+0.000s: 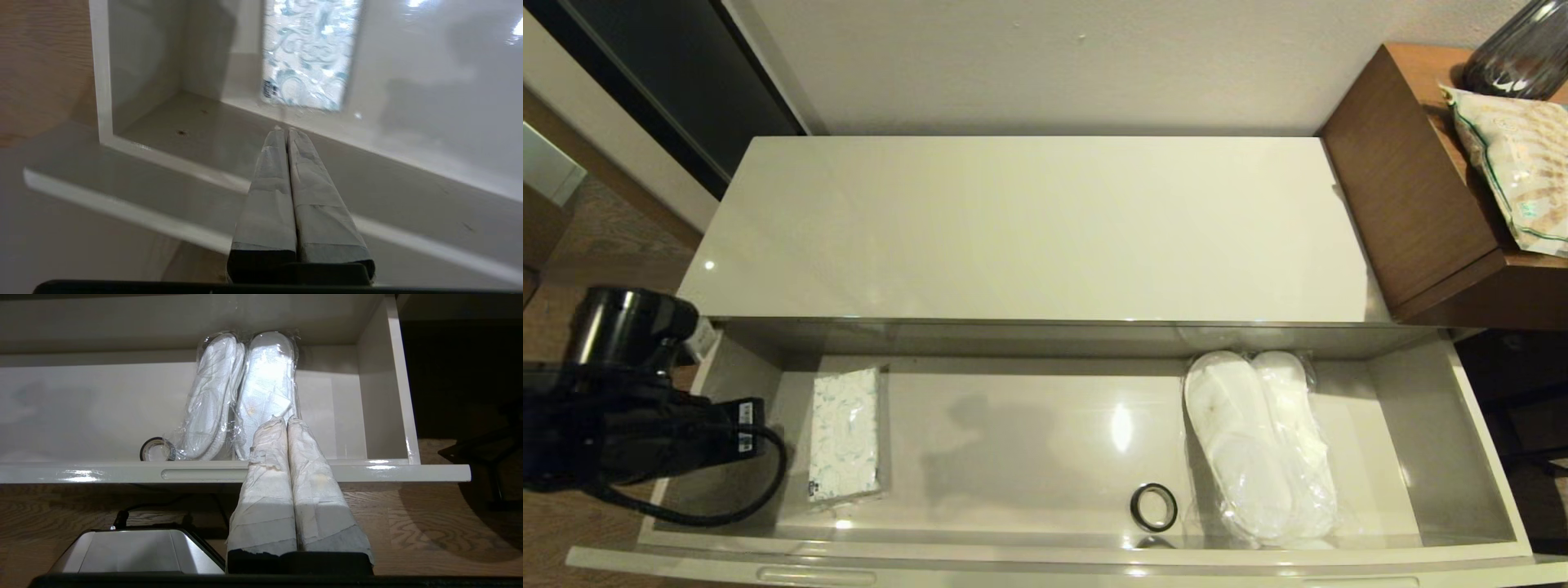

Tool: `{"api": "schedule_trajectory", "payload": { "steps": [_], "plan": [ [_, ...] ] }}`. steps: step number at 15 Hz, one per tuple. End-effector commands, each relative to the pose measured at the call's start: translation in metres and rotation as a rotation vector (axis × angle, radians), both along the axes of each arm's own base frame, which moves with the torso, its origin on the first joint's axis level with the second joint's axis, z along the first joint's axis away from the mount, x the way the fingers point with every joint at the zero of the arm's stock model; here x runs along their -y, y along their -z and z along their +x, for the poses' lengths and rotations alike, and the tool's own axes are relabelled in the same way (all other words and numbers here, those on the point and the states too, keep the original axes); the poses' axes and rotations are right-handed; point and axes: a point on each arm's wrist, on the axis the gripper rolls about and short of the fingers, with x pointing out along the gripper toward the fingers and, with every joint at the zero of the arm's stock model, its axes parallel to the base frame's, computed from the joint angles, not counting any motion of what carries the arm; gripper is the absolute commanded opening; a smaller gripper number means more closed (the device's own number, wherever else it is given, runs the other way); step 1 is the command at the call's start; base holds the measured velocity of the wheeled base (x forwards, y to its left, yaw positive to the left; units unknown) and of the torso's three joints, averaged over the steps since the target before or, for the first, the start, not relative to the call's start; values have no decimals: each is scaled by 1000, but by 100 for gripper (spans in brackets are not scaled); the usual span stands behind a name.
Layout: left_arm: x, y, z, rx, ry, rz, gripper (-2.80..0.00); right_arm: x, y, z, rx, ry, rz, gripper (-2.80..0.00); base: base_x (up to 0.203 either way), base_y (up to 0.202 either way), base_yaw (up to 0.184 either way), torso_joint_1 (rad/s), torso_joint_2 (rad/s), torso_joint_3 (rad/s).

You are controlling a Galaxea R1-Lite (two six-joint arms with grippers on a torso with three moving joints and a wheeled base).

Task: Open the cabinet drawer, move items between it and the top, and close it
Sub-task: Take out the tissue from the drawer

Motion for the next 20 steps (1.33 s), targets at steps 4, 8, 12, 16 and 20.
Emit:
{"api": "schedule_trajectory", "payload": {
  "steps": [4, 8, 12, 16, 20],
  "plan": [
    [0, 39, 11, -107, -24, 18, -280, 0, 0, 0, -2, 0, 0, -280, 0, 0, 0, 0, 0, 0],
    [1, 49, 21, -111, -27, 20, -280, 0, 0, 0, -2, 0, 0, -280, 0, 0, 0, 0, 0, 0],
    [1, 65, 39, -91, -30, 28, -280, 0, 0, 0, -2, 0, 0, -280, 0, 0, 0, 0, 0, 0],
    [-6, 73, 67, 3, -89, 70, -280, 0, 0, 0, -2, 0, 0, -280, 0, 0, 0, 0, 0, 0],
    [-21, 79, 91, 45, -114, 96, -280, 0, 0, 0, -2, 0, 0, -280, 0, 0, 0, 0, 0, 0]
  ]
}}
